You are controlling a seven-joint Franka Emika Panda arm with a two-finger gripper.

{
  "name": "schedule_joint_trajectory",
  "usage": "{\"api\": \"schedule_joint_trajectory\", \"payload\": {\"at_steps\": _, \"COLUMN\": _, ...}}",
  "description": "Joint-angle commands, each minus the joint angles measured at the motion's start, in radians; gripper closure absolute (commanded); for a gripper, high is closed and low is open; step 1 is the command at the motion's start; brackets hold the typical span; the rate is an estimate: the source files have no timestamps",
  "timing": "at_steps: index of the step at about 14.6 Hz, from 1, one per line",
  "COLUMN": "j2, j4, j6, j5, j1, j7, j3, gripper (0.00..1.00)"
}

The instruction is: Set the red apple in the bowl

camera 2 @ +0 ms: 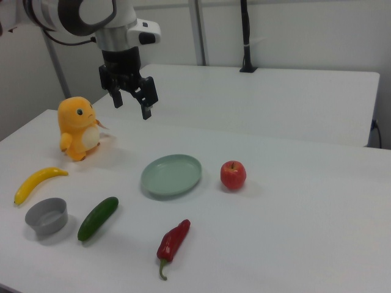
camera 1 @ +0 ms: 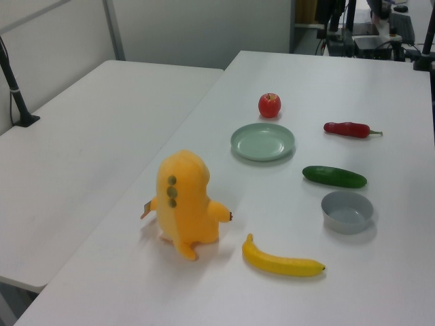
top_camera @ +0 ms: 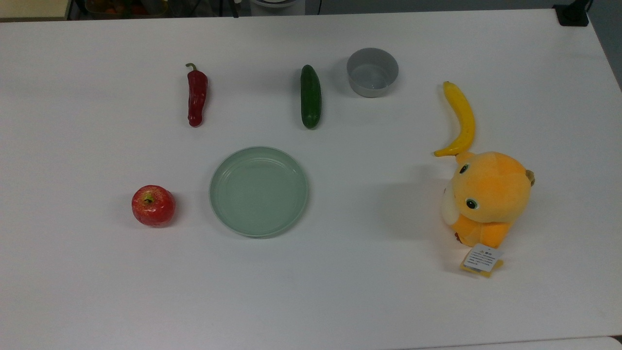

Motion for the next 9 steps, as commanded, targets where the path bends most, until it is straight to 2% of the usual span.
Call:
{"api": "schedule_joint_trajectory", "payload": {"at_steps": 1, "j2": -0.019, "j4": -0.013, "j6": 0.011, "j5": 0.018, "j1": 0.022, "j7": 0.005, "j3": -0.002, "gripper": 0.0}}
{"api": "schedule_joint_trajectory", "payload": {"at_steps": 6, "j2": -0.027, "j4": -0.025, "j6": 0.028, "j5": 0.018, "j1": 0.011, "j7": 0.005, "j3": 0.0, "gripper": 0.0}}
{"api": "schedule_joint_trajectory", "payload": {"at_steps": 9, "j2": -0.019, "j4": -0.038, "j6": 0.108, "j5": 0.018, "j1": 0.004, "j7": 0.008, "j3": 0.0, "gripper": 0.0}}
